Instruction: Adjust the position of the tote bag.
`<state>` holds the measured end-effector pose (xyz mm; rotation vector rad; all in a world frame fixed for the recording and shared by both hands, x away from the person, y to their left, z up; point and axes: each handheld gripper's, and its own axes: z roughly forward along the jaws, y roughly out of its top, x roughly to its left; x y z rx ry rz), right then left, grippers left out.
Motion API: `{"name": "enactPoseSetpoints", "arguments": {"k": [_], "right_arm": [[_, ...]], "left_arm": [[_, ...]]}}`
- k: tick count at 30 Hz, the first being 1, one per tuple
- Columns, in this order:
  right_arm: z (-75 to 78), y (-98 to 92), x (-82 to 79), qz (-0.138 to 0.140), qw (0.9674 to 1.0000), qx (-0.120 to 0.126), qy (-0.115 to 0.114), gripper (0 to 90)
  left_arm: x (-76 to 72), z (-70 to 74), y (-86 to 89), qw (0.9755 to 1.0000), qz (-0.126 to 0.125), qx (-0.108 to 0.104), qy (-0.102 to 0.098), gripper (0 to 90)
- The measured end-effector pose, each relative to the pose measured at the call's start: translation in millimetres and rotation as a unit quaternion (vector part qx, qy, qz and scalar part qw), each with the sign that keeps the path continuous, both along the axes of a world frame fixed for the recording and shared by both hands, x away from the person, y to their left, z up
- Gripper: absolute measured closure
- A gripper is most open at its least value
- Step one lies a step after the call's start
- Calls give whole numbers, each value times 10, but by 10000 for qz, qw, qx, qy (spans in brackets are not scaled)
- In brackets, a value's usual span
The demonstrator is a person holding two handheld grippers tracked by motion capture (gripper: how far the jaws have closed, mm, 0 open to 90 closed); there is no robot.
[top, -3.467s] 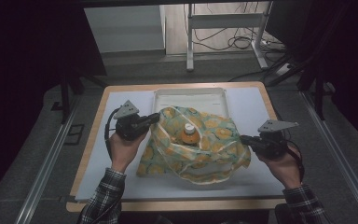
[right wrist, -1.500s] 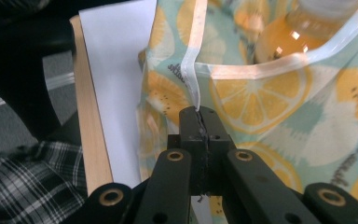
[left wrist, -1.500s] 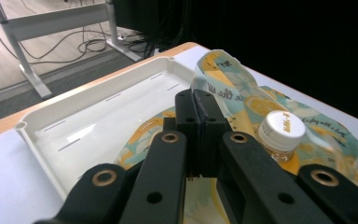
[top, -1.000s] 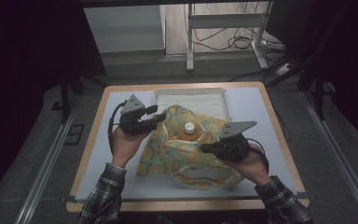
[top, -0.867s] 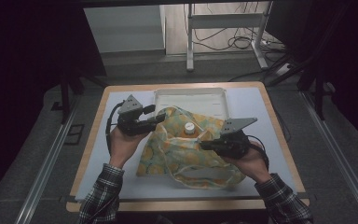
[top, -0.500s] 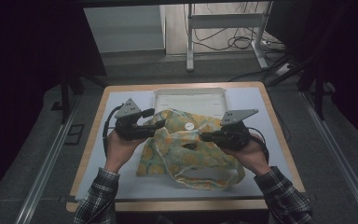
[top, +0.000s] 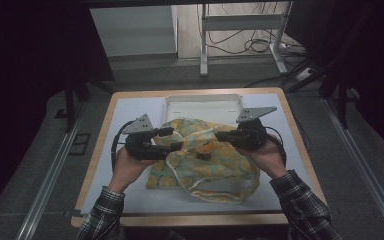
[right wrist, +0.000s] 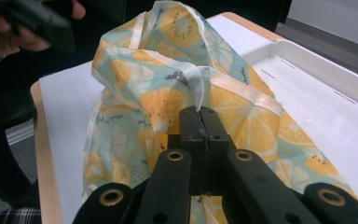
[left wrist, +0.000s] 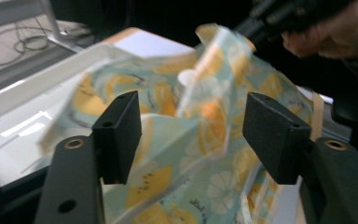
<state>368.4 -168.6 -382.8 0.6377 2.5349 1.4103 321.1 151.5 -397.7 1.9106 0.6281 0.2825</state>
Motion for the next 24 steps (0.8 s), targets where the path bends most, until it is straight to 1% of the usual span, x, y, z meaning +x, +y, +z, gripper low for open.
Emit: {"name": "enactPoseSetpoints", "arguments": {"k": [2,4,6,7,8,10,11,14,16,19,24], "right_arm": [[7,3,19,-26,10000,9,10,895],[16,6,39,-43,10000,19,14,896],[26,7,60,-63,10000,39,14,896],[31,6,71,-68,10000,50,17,895],[36,6,82,-85,9999,66,15,896],[48,6,106,-111,9999,79,21,896],[54,6,119,-131,9999,91,28,896],[70,8,165,-180,9998,97,35,896],[80,14,197,-220,9997,93,41,896],[91,28,246,-285,9995,90,43,896],[78,64,334,-386,9992,45,59,896]], "left_arm": [[25,-28,-24,10000,-29,79,26,420],[57,-53,-45,9998,17,193,22,459],[90,-74,-61,9995,54,311,13,528],[108,-83,-67,9993,50,357,28,542],[121,-92,-74,9992,56,388,33,575],[141,-104,-84,9990,69,446,26,593],[151,-107,-85,9990,82,445,19,589],[167,-106,-77,9992,133,377,11,486],[173,-102,-72,9991,175,398,-1,458],[199,-95,-68,9985,262,480,-11,456],[261,-95,-82,9981,333,521,7,435]]}}
